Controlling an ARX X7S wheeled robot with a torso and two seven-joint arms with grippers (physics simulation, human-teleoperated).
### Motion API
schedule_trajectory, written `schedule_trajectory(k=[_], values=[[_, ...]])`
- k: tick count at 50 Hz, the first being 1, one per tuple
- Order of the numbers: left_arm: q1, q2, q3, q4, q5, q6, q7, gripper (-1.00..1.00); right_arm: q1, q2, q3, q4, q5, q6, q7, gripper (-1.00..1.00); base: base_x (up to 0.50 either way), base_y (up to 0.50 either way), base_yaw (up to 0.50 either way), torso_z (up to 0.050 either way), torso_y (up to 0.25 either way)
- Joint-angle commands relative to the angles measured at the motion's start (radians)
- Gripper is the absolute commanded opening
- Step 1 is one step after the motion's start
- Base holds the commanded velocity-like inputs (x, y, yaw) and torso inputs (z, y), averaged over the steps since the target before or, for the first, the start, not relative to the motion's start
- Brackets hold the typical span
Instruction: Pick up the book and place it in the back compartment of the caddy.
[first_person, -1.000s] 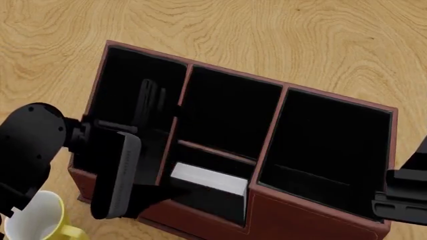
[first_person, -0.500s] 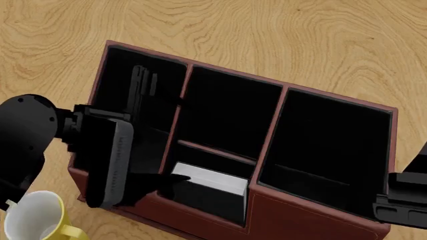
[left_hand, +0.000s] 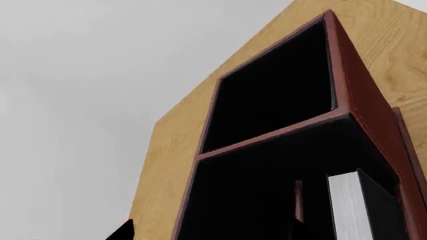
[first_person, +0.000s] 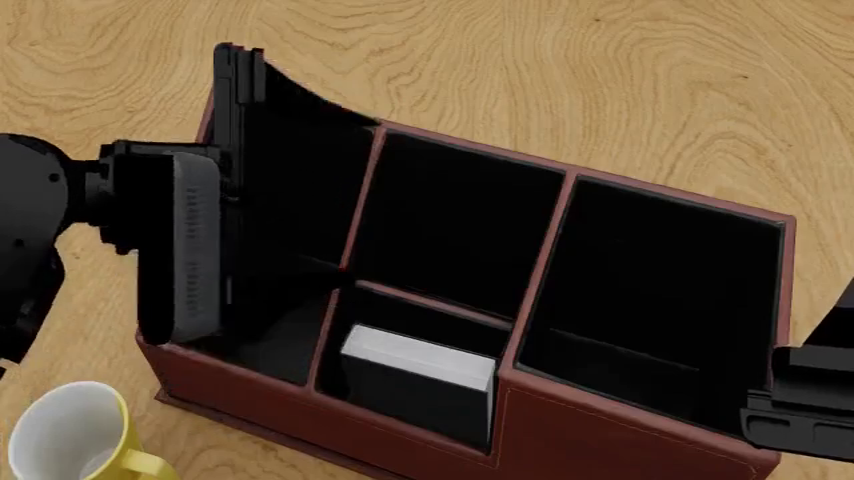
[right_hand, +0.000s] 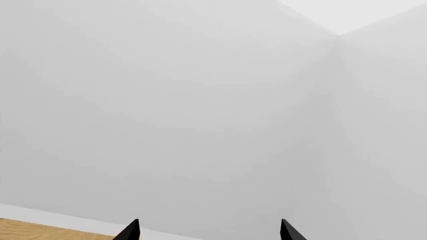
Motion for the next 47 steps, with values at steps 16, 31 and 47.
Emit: schedule_trajectory(k=[16,31,47], values=[[0.095,-0.138,-0.122,0.454,-0.141,-0.282,-0.133,1.00,0.006,0.079,-0.046,0.014,0.008,-0.058,0.052,1.00,0.00,0.00,0.00,0.000,0.000],[0.155,-0.225,-0.174,0.743,-0.184,-0.479,-0.260,1.00,0.032,0.116,-0.050,0.003,0.036,-0.055,0.077,1.00,0.00,0.00,0.00,0.000,0.000],[0.177,-0.280,-0.236,0.798,-0.220,-0.518,-0.328,1.00,0.053,0.139,-0.048,-0.007,0.060,-0.051,0.092,1.00,0.00,0.00,0.00,0.000,0.000]])
